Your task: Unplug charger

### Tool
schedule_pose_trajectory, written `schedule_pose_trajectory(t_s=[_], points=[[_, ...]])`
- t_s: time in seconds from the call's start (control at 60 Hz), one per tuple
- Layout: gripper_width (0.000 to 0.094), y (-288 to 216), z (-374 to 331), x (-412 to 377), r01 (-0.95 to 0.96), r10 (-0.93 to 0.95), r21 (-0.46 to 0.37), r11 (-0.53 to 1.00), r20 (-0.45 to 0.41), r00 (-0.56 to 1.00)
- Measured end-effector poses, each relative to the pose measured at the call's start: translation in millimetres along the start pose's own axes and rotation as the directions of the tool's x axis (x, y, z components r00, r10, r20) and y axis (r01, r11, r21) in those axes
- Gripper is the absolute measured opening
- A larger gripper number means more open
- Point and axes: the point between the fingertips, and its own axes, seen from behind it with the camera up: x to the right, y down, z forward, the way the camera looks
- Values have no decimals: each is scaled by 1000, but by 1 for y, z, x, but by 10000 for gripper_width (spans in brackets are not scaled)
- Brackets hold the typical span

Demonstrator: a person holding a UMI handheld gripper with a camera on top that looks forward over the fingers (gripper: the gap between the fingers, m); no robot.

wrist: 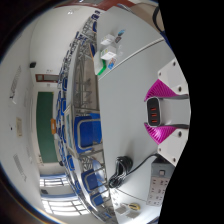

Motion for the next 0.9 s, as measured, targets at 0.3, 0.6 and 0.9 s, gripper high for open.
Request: schedule_pose_trajectory(t_s=[0.3, 0.6, 0.9], points=[[869, 9, -3, 4, 61, -61, 5, 998, 14, 998], [849, -5, -113, -21, 82, -83, 121, 989, 10, 996], [853, 27, -259, -35, 105, -99, 182, 978, -40, 994]])
